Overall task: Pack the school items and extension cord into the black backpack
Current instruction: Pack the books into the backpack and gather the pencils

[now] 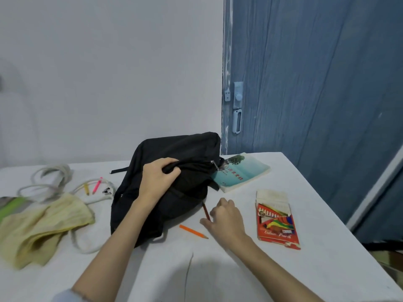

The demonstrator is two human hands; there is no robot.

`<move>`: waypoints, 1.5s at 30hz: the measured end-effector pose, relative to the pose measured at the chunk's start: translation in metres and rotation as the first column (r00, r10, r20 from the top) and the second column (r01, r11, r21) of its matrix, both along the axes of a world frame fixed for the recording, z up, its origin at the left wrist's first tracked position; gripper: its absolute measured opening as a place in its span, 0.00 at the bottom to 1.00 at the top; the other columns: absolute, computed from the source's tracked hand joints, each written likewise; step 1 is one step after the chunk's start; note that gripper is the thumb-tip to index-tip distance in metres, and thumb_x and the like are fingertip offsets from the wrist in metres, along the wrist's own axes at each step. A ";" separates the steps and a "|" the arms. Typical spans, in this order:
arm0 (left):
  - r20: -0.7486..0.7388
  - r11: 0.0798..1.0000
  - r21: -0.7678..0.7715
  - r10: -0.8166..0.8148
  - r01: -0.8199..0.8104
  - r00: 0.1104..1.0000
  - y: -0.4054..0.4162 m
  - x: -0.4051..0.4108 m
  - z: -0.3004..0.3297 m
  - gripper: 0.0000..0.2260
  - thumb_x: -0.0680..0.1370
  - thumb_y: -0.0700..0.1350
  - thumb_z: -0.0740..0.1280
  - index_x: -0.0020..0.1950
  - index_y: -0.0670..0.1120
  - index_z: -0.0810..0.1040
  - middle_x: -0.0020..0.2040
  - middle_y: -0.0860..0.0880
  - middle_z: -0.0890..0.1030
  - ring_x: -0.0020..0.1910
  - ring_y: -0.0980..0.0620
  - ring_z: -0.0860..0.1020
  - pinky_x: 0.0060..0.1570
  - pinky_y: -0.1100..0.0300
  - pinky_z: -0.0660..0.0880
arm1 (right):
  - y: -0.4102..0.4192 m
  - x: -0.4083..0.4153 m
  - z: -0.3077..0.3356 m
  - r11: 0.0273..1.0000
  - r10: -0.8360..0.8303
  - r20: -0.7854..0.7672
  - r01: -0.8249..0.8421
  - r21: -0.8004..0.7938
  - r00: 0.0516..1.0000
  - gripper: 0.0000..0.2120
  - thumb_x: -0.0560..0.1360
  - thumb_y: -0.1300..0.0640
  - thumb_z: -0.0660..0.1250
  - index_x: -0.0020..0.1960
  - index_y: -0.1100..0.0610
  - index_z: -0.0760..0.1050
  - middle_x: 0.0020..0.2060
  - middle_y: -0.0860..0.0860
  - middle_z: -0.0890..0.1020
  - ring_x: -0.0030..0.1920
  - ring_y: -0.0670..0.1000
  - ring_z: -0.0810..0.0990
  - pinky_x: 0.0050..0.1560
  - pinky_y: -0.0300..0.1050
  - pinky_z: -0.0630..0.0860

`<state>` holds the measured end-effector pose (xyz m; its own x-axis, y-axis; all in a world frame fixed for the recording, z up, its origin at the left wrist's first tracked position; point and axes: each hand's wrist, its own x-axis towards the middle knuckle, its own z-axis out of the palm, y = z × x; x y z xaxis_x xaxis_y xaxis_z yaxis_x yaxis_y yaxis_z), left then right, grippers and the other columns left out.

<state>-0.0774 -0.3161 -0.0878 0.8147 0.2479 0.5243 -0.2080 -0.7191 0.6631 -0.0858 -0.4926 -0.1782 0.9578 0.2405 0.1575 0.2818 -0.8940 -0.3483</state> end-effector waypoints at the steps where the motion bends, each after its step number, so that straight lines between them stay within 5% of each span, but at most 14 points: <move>1: 0.002 1.000 -0.004 -0.002 0.002 1.000 0.001 0.000 -0.001 0.09 0.71 0.37 0.69 0.49 0.44 0.83 0.44 0.57 0.80 0.47 0.61 0.77 0.49 0.81 0.65 | 0.001 0.001 -0.001 1.000 -0.010 -0.008 0.010 0.003 1.000 0.18 0.75 0.46 0.65 0.54 0.59 0.80 0.52 0.52 0.75 0.52 0.52 0.72 0.50 0.45 0.72; 6: -0.024 0.997 -0.054 -0.065 0.064 0.998 0.000 -0.003 -0.006 0.08 0.71 0.37 0.69 0.45 0.49 0.82 0.42 0.59 0.81 0.44 0.68 0.77 0.50 0.74 0.71 | -0.026 0.009 0.008 0.968 -0.109 -0.114 0.132 0.212 0.987 0.04 0.74 0.62 0.64 0.45 0.61 0.78 0.44 0.54 0.76 0.43 0.51 0.74 0.41 0.42 0.70; 9: -0.119 0.989 -0.061 -0.142 0.136 0.983 -0.007 -0.009 -0.006 0.09 0.70 0.40 0.70 0.42 0.55 0.79 0.42 0.59 0.81 0.46 0.63 0.78 0.48 0.69 0.72 | -0.068 0.025 0.022 0.849 -0.190 -0.234 0.280 0.448 0.953 0.07 0.70 0.67 0.67 0.36 0.58 0.76 0.36 0.53 0.79 0.40 0.53 0.78 0.35 0.36 0.71; 11: -0.223 0.985 0.030 -0.158 0.169 0.962 -0.020 -0.012 -0.005 0.09 0.70 0.43 0.69 0.45 0.56 0.78 0.46 0.58 0.80 0.47 0.59 0.77 0.50 0.61 0.73 | -0.102 0.037 0.029 0.770 -0.255 -0.273 0.366 0.523 0.927 0.04 0.69 0.66 0.70 0.42 0.59 0.79 0.37 0.53 0.80 0.40 0.51 0.77 0.35 0.29 0.70; 14: -0.452 0.875 0.330 -0.183 0.355 0.873 -0.052 -0.009 -0.011 0.17 0.69 0.45 0.69 0.57 0.53 0.74 0.55 0.55 0.74 0.55 0.52 0.72 0.55 0.55 0.70 | -0.143 0.048 0.035 0.645 -0.318 -0.372 0.487 0.589 0.872 0.13 0.71 0.63 0.70 0.56 0.61 0.77 0.37 0.56 0.82 0.38 0.54 0.80 0.48 0.46 0.78; 17: -0.581 0.755 0.456 -0.150 0.472 0.800 -0.095 0.002 -0.026 0.23 0.71 0.52 0.69 0.62 0.47 0.67 0.59 0.49 0.67 0.58 0.48 0.65 0.58 0.55 0.64 | -0.165 0.042 0.037 0.542 -0.268 -0.463 0.529 0.653 0.845 0.07 0.72 0.70 0.66 0.50 0.66 0.77 0.28 0.56 0.77 0.23 0.48 0.76 0.30 0.40 0.76; 19: -0.461 0.796 0.441 -0.194 0.414 0.866 -0.122 0.013 -0.038 0.23 0.73 0.54 0.68 0.63 0.47 0.67 0.60 0.49 0.66 0.59 0.48 0.64 0.59 0.56 0.62 | -0.173 0.036 0.038 0.497 -0.252 -0.502 0.556 0.666 0.827 0.05 0.71 0.71 0.66 0.46 0.65 0.76 0.27 0.55 0.77 0.20 0.46 0.75 0.22 0.35 0.72; 21: -0.324 0.839 0.379 -0.275 0.391 0.905 -0.150 0.022 -0.049 0.18 0.75 0.53 0.66 0.62 0.48 0.69 0.60 0.49 0.68 0.61 0.48 0.64 0.61 0.59 0.61 | -0.180 0.034 0.034 0.467 -0.277 -0.494 0.565 0.680 0.824 0.06 0.71 0.70 0.67 0.47 0.65 0.76 0.28 0.54 0.79 0.25 0.48 0.78 0.27 0.39 0.73; 25: -0.518 0.822 0.244 -0.338 0.514 0.786 -0.189 0.034 -0.078 0.18 0.77 0.54 0.62 0.65 0.51 0.72 0.66 0.47 0.66 0.67 0.46 0.60 0.65 0.55 0.58 | -0.193 0.038 0.030 0.423 -0.320 -0.480 0.576 0.700 0.817 0.13 0.69 0.71 0.67 0.54 0.67 0.74 0.31 0.57 0.81 0.30 0.51 0.78 0.31 0.40 0.74; 30: -0.507 0.735 0.389 -0.332 0.555 0.795 -0.200 0.044 -0.101 0.18 0.78 0.51 0.62 0.66 0.46 0.73 0.71 0.48 0.64 0.69 0.47 0.59 0.67 0.54 0.58 | -0.202 0.048 0.026 0.577 -0.289 -0.395 0.488 0.655 0.872 0.30 0.69 0.70 0.69 0.66 0.58 0.62 0.37 0.58 0.80 0.32 0.53 0.80 0.30 0.41 0.75; 36: -0.477 0.828 0.040 -0.476 0.559 0.739 -0.200 0.047 -0.104 0.08 0.79 0.43 0.62 0.58 0.45 0.73 0.58 0.47 0.74 0.58 0.49 0.71 0.55 0.62 0.67 | -0.198 0.061 0.019 0.763 -0.198 -0.347 0.367 0.532 0.917 0.31 0.70 0.66 0.69 0.67 0.50 0.60 0.42 0.59 0.80 0.42 0.59 0.81 0.41 0.48 0.79; 42: -0.473 0.843 -0.271 -0.537 0.465 0.699 -0.202 0.051 -0.103 0.02 0.80 0.42 0.61 0.49 0.48 0.71 0.54 0.47 0.78 0.54 0.47 0.77 0.55 0.51 0.76 | -0.194 0.073 0.022 0.906 -0.121 -0.436 0.279 0.318 0.892 0.26 0.73 0.63 0.67 0.66 0.51 0.60 0.51 0.59 0.79 0.48 0.54 0.79 0.46 0.46 0.77; 45: -0.499 0.800 -0.279 -0.594 0.531 0.631 -0.196 0.054 -0.108 0.16 0.73 0.50 0.71 0.57 0.49 0.71 0.57 0.49 0.75 0.55 0.51 0.76 0.54 0.57 0.76 | -0.193 0.077 0.024 0.957 -0.106 -0.455 0.215 0.195 0.884 0.32 0.72 0.63 0.66 0.71 0.54 0.56 0.55 0.59 0.77 0.52 0.54 0.75 0.48 0.43 0.73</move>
<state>-0.0239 -0.5125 -0.1953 0.9421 -0.3320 -0.0458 -0.1388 -0.5109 0.8484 -0.0085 -0.6856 -0.1545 0.9639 0.0859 -0.2520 -0.0876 -0.7913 -0.6052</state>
